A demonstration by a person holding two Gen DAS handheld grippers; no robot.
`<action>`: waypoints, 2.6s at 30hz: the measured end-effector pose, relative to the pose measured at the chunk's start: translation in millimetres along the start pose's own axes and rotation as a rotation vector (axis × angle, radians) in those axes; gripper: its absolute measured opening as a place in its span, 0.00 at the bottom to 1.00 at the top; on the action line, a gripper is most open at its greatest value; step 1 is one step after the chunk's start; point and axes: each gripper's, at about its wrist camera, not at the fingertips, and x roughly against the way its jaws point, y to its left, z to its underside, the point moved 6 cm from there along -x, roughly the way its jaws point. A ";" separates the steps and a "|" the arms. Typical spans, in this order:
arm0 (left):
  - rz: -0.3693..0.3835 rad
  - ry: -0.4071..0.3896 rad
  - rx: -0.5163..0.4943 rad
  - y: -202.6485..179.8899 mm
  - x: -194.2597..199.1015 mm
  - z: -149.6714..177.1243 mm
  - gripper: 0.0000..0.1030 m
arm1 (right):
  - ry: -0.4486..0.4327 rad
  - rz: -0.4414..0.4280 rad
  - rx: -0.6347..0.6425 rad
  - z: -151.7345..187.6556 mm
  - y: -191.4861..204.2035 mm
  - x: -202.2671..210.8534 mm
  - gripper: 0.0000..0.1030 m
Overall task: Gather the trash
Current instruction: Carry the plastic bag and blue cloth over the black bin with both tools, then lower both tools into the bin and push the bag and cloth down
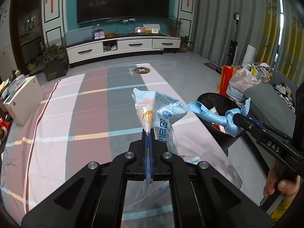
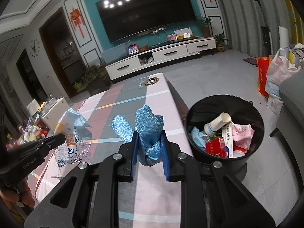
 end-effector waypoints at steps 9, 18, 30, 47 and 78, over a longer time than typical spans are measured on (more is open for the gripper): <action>0.029 0.005 -0.074 -36.7 -14.2 -8.9 0.03 | -0.018 0.024 -0.051 1.7 -26.9 10.6 0.22; 0.055 0.018 -0.141 -70.8 -29.9 -13.9 0.03 | -0.040 0.048 -0.116 3.5 -60.4 20.1 0.22; 0.094 0.036 -0.247 -126.5 -52.0 -18.7 0.03 | -0.072 0.084 -0.205 9.1 -106.7 28.9 0.22; 0.161 0.033 -0.320 -178.9 -79.4 -39.1 0.03 | -0.118 0.134 -0.290 11.7 -158.4 37.5 0.22; 0.154 0.134 -0.343 -224.9 -174.4 -51.4 0.03 | -0.062 0.197 -0.269 -1.6 -195.0 -16.1 0.22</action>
